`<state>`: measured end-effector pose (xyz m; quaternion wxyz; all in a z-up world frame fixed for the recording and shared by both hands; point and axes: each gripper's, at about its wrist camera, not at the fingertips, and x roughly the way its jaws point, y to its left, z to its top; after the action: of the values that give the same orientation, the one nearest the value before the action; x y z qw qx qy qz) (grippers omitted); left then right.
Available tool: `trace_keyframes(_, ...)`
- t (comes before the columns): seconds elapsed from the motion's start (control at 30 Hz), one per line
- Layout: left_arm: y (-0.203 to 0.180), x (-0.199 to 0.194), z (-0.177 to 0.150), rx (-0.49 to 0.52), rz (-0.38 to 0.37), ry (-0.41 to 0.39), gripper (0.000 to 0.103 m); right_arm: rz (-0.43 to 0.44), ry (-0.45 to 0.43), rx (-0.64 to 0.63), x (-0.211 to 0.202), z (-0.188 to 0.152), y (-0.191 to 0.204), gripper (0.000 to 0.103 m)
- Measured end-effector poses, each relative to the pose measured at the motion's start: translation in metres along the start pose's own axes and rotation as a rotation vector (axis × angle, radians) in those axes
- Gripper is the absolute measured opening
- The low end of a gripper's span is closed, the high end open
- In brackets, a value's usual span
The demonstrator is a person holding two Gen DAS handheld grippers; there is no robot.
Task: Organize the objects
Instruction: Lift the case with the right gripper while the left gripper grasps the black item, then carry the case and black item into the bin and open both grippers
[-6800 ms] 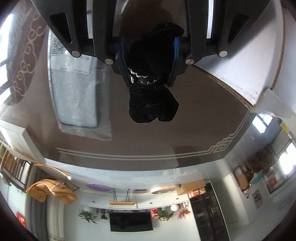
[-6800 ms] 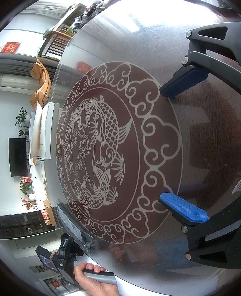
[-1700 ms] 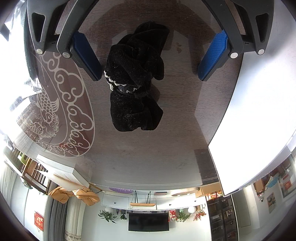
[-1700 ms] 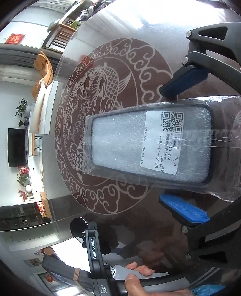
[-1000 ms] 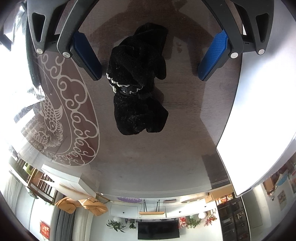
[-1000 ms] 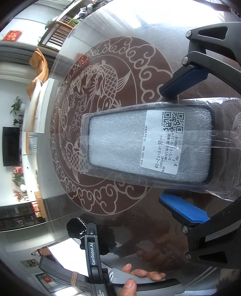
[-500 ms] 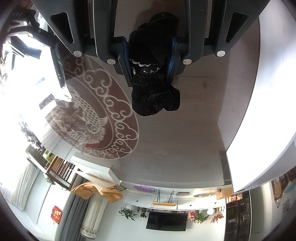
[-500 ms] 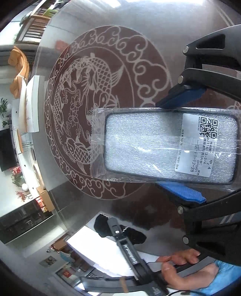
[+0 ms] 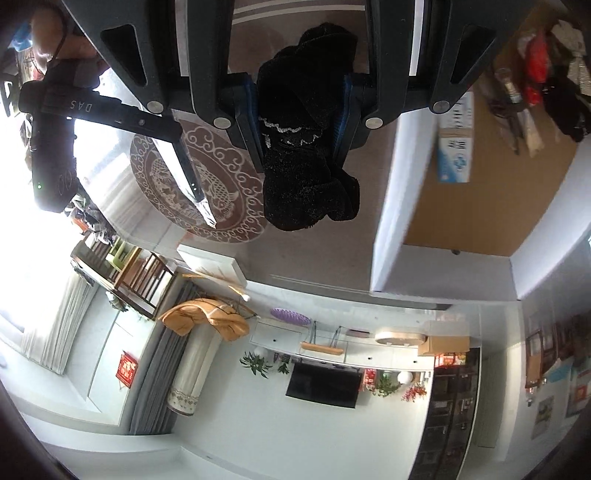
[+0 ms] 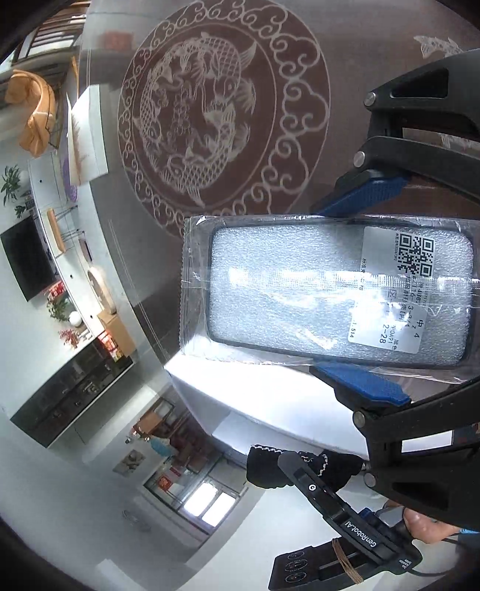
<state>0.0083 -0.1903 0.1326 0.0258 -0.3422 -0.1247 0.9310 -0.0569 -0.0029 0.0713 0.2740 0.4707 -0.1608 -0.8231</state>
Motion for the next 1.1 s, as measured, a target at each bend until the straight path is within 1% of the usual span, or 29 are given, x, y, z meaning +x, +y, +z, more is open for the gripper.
trace_keyframes(0.07,0.027,-0.021,-0.001,-0.009,0.053,-0.011,0.033,0.039,0.014,-0.026,0.005,-0.001,0.023,0.076)
trace_keyframes(0.17,0.069,-0.037,-0.004,-0.024,0.166,-0.009,0.033,0.098,0.031,-0.065,0.015,0.002,0.06,0.076)
trace_keyframes(0.23,0.1,-0.042,-0.009,-0.053,0.239,0.009,0.033,0.144,0.046,-0.096,0.023,0.006,0.09,0.076)
trace_keyframes(0.3,0.125,-0.041,-0.015,-0.088,0.288,0.03,0.033,0.183,0.067,-0.145,0.034,0.009,0.127,0.076)
trace_keyframes(0.33,0.14,-0.044,-0.021,-0.107,0.321,0.044,0.033,0.196,0.076,-0.17,0.039,0.01,0.144,0.076)
trace_keyframes(0.43,0.17,-0.044,-0.033,-0.143,0.386,0.091,0.033,0.226,0.102,-0.265,0.058,0.01,0.199,0.076)
trace_keyframes(0.47,0.176,-0.044,-0.038,-0.148,0.396,0.106,0.034,0.227,0.109,-0.296,0.065,0.007,0.216,0.076)
trace_keyframes(0.53,0.187,-0.034,-0.044,-0.173,0.441,0.155,0.038,0.215,0.126,-0.349,0.085,0.001,0.245,0.076)
trace_keyframes(0.6,0.193,-0.03,-0.05,-0.196,0.482,0.182,0.051,0.195,0.152,-0.382,0.112,-0.007,0.266,0.079)
trace_keyframes(0.63,0.194,-0.033,-0.052,-0.209,0.485,0.174,0.059,0.188,0.175,-0.398,0.127,-0.011,0.27,0.082)
trace_keyframes(0.67,0.193,-0.035,-0.053,-0.212,0.49,0.165,0.079,0.173,0.217,-0.412,0.144,-0.016,0.275,0.087)
trace_keyframes(0.7,0.193,-0.038,-0.055,-0.213,0.513,0.149,0.095,0.162,0.253,-0.417,0.158,-0.021,0.274,0.087)
trace_keyframes(0.73,0.193,-0.045,-0.057,-0.206,0.533,0.134,0.098,0.156,0.277,-0.409,0.167,-0.024,0.271,0.087)
trace_keyframes(0.77,0.191,-0.049,-0.057,-0.196,0.548,0.12,0.098,0.164,0.28,-0.391,0.169,-0.026,0.267,0.087)
trace_keyframes(0.83,0.188,-0.054,-0.058,-0.188,0.56,0.101,0.098,0.189,0.248,-0.362,0.16,-0.024,0.256,0.087)
trace_keyframes(0.87,0.188,-0.057,-0.058,-0.193,0.556,0.096,0.098,0.177,0.23,-0.36,0.155,-0.022,0.251,0.089)
trace_keyframes(0.9,0.187,-0.058,-0.057,-0.202,0.559,0.091,0.098,0.161,0.213,-0.363,0.15,-0.02,0.247,0.09)
trace_keyframes(0.97,0.183,-0.06,-0.054,-0.23,0.594,0.087,0.098,0.127,0.182,-0.379,0.142,-0.015,0.239,0.094)
trace_keyframes(1.0,0.179,-0.06,-0.052,-0.246,0.61,0.09,0.098,0.078,0.15,-0.372,0.136,-0.015,0.24,0.097)
trace_keyframes(1.1,0.17,-0.064,-0.047,-0.277,0.614,0.082,0.098,0.002,0.15,-0.425,0.126,-0.019,0.242,0.098)
